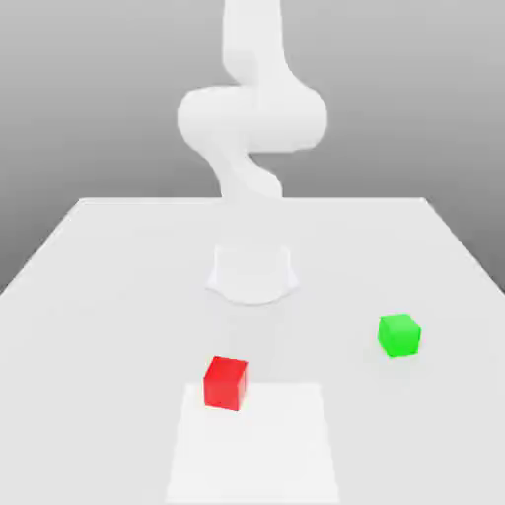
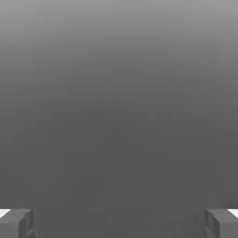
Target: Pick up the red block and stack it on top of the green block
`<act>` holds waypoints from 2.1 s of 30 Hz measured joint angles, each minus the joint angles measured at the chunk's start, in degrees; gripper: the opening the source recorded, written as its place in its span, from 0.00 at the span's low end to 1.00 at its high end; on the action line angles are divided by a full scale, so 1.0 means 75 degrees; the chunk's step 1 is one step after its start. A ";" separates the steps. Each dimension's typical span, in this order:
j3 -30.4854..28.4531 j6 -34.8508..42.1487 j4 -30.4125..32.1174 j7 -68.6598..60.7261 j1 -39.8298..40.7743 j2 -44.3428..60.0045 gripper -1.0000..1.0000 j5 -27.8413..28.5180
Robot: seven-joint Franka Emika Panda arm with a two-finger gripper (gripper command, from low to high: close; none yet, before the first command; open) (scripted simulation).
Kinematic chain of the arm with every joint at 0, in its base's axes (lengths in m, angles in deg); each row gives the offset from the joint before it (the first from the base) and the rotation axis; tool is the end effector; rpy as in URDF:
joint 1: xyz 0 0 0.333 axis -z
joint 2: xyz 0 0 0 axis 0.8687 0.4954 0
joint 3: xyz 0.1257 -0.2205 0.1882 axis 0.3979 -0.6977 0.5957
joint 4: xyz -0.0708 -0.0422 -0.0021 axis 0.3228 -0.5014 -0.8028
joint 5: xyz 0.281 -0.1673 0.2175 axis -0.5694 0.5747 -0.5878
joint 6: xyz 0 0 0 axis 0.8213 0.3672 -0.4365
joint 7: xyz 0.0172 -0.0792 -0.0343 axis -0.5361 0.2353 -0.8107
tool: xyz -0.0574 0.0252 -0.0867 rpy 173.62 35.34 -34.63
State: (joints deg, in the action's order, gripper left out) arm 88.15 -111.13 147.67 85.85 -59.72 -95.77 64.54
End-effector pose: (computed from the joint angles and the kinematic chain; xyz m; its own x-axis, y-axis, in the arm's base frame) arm 0.3729 -0.0040 0.6610 0.5083 -0.7304 0.4562 -0.5513 -0.6830 -0.4791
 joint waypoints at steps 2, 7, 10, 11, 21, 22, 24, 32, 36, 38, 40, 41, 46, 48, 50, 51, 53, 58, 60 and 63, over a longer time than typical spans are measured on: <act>-0.0004 -0.0369 0.0479 0.0091 0.0075 0.0461 0.50 0.0011; -0.0023 -0.1267 0.1654 0.0316 0.0257 0.1588 0.50 0.0037; -0.0041 -0.1814 0.2379 0.0454 0.0366 0.2282 0.50 0.0050; -0.0048 -0.2003 0.2629 0.0502 0.0403 0.2523 0.50 0.0053; -0.0134 -0.4757 0.4193 0.0753 0.0638 0.6062 0.50 -0.0069; -0.0113 -0.5007 0.4162 0.0733 0.0652 0.6355 0.50 -0.0099; -0.0055 -0.5469 0.4095 0.0713 0.0703 0.6895 0.00 -0.0128; -0.0038 -0.5370 0.4115 0.0746 0.0728 0.6774 0.00 -0.0087; -0.0050 -0.4497 0.4256 0.0801 0.0737 0.5762 0.00 -0.0012; -0.0064 -0.4027 0.4334 0.0805 0.0728 0.5214 0.00 -0.0001; 0.0034 -0.3672 0.4392 0.0589 0.0495 0.4795 0.00 -0.0085; 0.0120 -0.3560 0.4411 0.0364 0.0237 0.4657 0.00 -0.0172; 0.0674 -0.3149 0.4496 -0.0967 -0.1271 0.4128 0.00 -0.0656; 0.0923 -0.3007 0.4533 -0.1499 -0.1872 0.3939 0.00 -0.0830; 0.1136 -0.2872 0.4571 -0.2021 -0.2501 0.3761 0.00 -0.0983; 0.1240 -0.2808 0.4592 -0.2275 -0.2817 0.3676 0.00 -0.1050; 0.1425 -0.2688 0.4635 -0.2761 -0.3464 0.3515 0.00 -0.1150; 0.1971 -0.2438 0.4754 -0.3984 -0.4985 0.3177 0.00 -0.1426; 0.2121 -0.2648 0.4752 -0.4065 -0.5085 0.3402 0.00 -0.1314; 0.2277 -0.3227 0.4723 -0.3905 -0.4912 0.4018 0.00 -0.0997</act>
State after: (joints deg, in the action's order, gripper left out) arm 105.23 -135.34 183.09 56.57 -96.56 -65.64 57.06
